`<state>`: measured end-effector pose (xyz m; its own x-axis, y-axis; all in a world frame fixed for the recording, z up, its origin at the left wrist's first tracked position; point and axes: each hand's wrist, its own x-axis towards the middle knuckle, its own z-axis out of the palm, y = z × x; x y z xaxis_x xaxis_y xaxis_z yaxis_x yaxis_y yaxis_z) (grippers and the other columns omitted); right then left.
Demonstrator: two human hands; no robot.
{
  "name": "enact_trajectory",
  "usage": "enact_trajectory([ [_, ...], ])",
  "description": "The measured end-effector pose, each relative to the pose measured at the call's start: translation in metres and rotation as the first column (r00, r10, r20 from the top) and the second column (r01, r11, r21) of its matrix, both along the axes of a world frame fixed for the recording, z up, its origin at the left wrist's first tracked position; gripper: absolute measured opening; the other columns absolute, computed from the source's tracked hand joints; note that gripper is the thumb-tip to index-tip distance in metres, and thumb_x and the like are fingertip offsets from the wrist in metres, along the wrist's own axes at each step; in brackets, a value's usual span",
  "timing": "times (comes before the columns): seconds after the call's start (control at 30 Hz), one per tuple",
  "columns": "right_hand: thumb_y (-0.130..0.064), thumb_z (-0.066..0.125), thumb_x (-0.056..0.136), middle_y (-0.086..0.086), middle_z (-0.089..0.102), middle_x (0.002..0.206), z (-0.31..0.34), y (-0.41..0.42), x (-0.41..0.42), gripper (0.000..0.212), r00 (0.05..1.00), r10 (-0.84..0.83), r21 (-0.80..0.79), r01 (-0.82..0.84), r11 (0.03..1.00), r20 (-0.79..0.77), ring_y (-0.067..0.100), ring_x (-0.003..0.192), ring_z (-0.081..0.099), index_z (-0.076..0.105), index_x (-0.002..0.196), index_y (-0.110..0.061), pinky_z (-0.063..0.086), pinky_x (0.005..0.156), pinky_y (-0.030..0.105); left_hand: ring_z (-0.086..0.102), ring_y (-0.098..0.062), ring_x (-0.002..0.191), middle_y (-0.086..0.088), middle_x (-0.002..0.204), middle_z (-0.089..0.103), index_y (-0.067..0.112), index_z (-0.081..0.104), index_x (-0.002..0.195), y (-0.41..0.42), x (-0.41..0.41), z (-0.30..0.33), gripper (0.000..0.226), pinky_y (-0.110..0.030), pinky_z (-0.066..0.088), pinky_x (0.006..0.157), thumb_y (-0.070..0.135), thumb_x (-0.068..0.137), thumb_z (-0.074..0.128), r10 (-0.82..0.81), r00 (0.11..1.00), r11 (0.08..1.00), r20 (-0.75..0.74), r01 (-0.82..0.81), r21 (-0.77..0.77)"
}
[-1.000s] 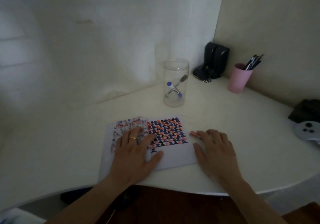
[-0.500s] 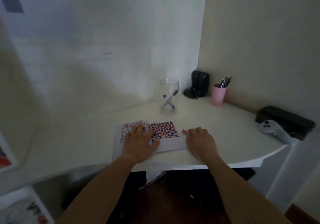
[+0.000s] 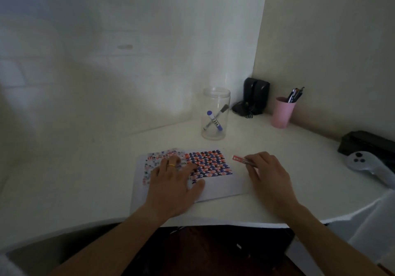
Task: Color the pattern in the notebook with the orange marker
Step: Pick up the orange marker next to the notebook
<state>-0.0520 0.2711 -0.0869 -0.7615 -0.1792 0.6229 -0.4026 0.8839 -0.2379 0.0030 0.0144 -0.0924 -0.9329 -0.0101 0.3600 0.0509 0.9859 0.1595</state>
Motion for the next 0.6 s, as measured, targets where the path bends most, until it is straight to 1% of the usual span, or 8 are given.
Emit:
enact_trajectory([
  [0.1, -0.020, 0.066, 0.091, 0.001, 0.063, 0.099, 0.026, -0.023, -0.012, 0.019, 0.992, 0.121, -0.192, -0.115, 0.975, 0.019, 0.016, 0.082, 0.062, 0.072, 0.109, -0.018, 0.048, 0.069, 0.024, 0.036, -0.031, 0.137, -0.008, 0.147, 0.044, 0.043, 0.050, 0.131, 0.001, -0.004, 0.001, 0.057, -0.050, 0.035, 0.108, 0.073, 0.084, 0.036, 0.013, 1.000, 1.000, 0.022, -0.013, -0.009],
  [0.17, -0.025, 0.066, 0.092, 0.000, 0.063, 0.098, 0.042, -0.045, -0.024, 0.018, 0.967, 0.220, -0.404, -0.152, 0.902, 0.128, 0.015, 0.078, 0.064, 0.072, 0.109, -0.021, 0.052, 0.068, 0.024, 0.036, -0.031, 0.137, -0.009, 0.148, 0.045, 0.041, 0.051, 0.132, 0.003, -0.006, 0.002, 0.059, -0.051, 0.034, 0.108, 0.072, 0.084, 0.036, 0.023, 1.000, 1.000, 0.017, -0.023, -0.013],
  [0.23, -0.027, 0.065, 0.093, 0.003, 0.066, 0.092, 0.050, -0.069, -0.036, 0.018, 0.884, 0.406, -0.652, -0.168, 0.739, 0.233, 0.021, 0.069, 0.065, 0.073, 0.108, -0.020, 0.057, 0.064, 0.031, 0.035, -0.030, 0.138, -0.008, 0.148, 0.044, 0.041, 0.050, 0.133, 0.005, -0.008, 0.003, 0.059, -0.050, 0.033, 0.107, 0.071, 0.085, 0.034, 0.036, 0.999, 0.999, 0.028, -0.035, -0.010],
  [0.3, -0.024, 0.063, 0.095, 0.007, 0.062, 0.085, 0.049, -0.087, -0.048, 0.021, 0.766, 0.585, -0.816, -0.144, 0.560, 0.267, 0.023, 0.062, 0.058, 0.073, 0.111, -0.016, 0.050, 0.054, 0.030, 0.030, -0.028, 0.140, -0.005, 0.152, 0.039, 0.044, 0.043, 0.137, 0.005, -0.010, 0.006, 0.061, -0.049, 0.031, 0.110, 0.072, 0.085, 0.029, 0.037, 0.996, 0.999, 0.083, -0.037, -0.010],
  [0.33, -0.024, 0.062, 0.096, 0.008, 0.059, 0.081, 0.045, -0.094, -0.054, 0.021, 0.725, 0.629, -0.836, -0.136, 0.531, 0.281, 0.021, 0.059, 0.055, 0.073, 0.112, -0.014, 0.046, 0.050, 0.029, 0.029, -0.027, 0.141, -0.003, 0.153, 0.038, 0.045, 0.040, 0.138, 0.004, -0.010, 0.007, 0.062, -0.048, 0.030, 0.110, 0.073, 0.084, 0.028, 0.032, 0.994, 0.999, 0.102, -0.032, -0.004],
  [0.4, -0.024, 0.061, 0.096, 0.005, 0.056, 0.069, 0.033, -0.104, -0.064, 0.021, 0.684, 0.656, -0.827, -0.138, 0.545, 0.318, 0.016, 0.054, 0.050, 0.073, 0.109, -0.012, 0.040, 0.047, 0.026, 0.027, -0.026, 0.142, -0.001, 0.154, 0.035, 0.047, 0.037, 0.138, -0.001, -0.012, 0.012, 0.065, -0.048, 0.031, 0.111, 0.077, 0.083, 0.021, 0.011, 0.990, 1.000, 0.140, -0.011, -0.001],
  [0.5, -0.027, 0.064, 0.095, -0.002, 0.052, 0.055, 0.015, -0.106, -0.070, 0.021, 0.702, 0.622, -0.796, -0.131, 0.591, 0.346, 0.012, 0.049, 0.045, 0.076, 0.098, -0.011, 0.037, 0.048, 0.022, 0.029, -0.024, 0.139, 0.001, 0.147, 0.035, 0.049, 0.033, 0.136, -0.014, -0.019, 0.025, 0.069, -0.050, 0.034, 0.109, 0.077, 0.078, 0.005, -0.028, 0.971, 0.999, 0.236, 0.037, -0.032],
  [0.6, -0.025, 0.067, 0.091, 0.000, 0.051, 0.054, 0.009, -0.102, -0.073, 0.020, 0.689, 0.651, -0.840, -0.115, 0.530, 0.317, 0.014, 0.049, 0.044, 0.076, 0.094, -0.007, 0.036, 0.046, 0.023, 0.045, -0.021, 0.118, 0.001, 0.126, 0.049, 0.043, 0.048, 0.123, -0.025, -0.047, 0.042, 0.066, -0.045, 0.045, 0.093, 0.073, 0.082, 0.007, -0.077, 0.955, 0.992, 0.286, 0.103, -0.077],
])
